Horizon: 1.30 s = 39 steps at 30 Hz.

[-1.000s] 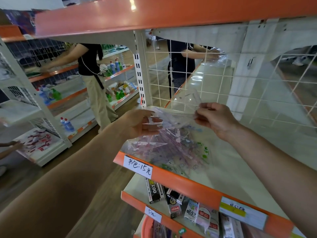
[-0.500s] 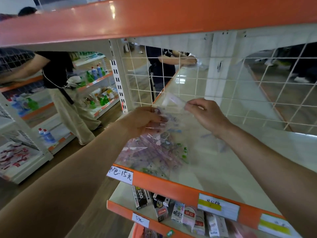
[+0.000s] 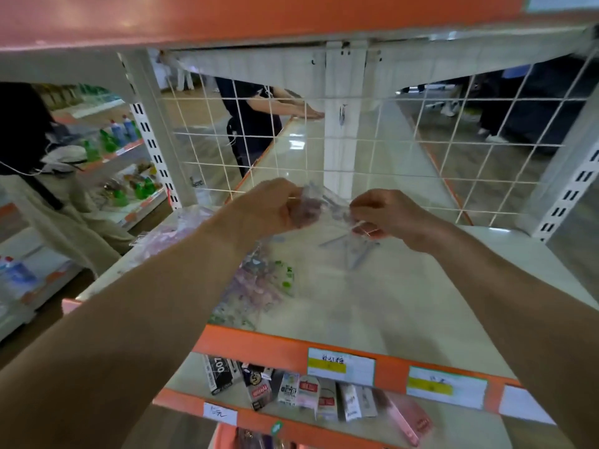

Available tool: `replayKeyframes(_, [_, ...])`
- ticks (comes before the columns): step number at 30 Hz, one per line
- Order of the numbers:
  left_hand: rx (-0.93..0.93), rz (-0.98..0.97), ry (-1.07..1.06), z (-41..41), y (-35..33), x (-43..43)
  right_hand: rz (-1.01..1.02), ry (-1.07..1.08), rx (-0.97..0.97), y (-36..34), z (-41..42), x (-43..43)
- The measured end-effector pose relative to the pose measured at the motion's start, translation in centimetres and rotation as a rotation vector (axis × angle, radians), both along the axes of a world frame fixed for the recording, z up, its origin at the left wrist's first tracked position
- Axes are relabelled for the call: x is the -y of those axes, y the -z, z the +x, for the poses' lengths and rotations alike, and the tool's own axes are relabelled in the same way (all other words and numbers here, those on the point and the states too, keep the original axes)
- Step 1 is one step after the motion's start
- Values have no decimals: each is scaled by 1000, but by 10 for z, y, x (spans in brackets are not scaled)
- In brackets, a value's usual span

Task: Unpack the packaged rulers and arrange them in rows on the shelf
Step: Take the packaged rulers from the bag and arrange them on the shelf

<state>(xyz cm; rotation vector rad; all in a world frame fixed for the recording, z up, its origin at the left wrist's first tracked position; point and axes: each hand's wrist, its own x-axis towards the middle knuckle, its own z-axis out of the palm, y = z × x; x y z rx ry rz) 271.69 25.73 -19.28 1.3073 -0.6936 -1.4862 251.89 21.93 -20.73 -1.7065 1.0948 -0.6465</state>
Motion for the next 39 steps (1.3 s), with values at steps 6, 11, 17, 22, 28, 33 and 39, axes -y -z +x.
replayKeyframes(6, [432,51,38,12,2,5,125,313,117,34,-9,19])
replayKeyframes(11, [564,151,-6,64,-7,-23,-174,255,-476,40,-6,32])
replayKeyframes(17, [740,266,-88,136,-12,-86,-275,92,-288,23,59,7])
replayKeyframes(22, [1092,427,24,166,1,-134,-380,-300,-227,17,142,-55])
replayKeyframes(28, [1275,498,151,193,24,-161,-558,-607,-416,28,208,-108])
replayKeyframes(33, [1326,503,249,204,35,-170,-732,-631,-546,43,218,-113])
replayKeyframes(39, [1507,520,438,197,34,-166,-778,-610,-524,44,214,-109])
